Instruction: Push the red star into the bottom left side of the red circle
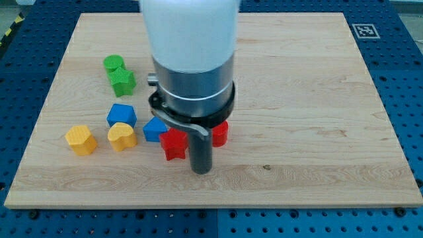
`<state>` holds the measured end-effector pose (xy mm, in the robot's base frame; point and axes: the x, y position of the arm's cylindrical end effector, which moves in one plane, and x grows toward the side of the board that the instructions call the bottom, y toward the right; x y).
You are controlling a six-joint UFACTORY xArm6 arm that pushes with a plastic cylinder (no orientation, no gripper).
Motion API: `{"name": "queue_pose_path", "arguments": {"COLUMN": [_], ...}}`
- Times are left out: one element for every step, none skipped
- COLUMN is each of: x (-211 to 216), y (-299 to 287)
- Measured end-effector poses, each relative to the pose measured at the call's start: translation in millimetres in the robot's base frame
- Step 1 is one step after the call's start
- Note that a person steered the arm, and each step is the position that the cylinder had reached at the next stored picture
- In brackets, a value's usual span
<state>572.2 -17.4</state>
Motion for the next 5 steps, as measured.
{"name": "queue_pose_path", "arguments": {"x": [30.3, 7.8, -40.1, -42.3, -20.2], "y": [-27.3, -89.6, -82.8, -76.4, -64.1]}}
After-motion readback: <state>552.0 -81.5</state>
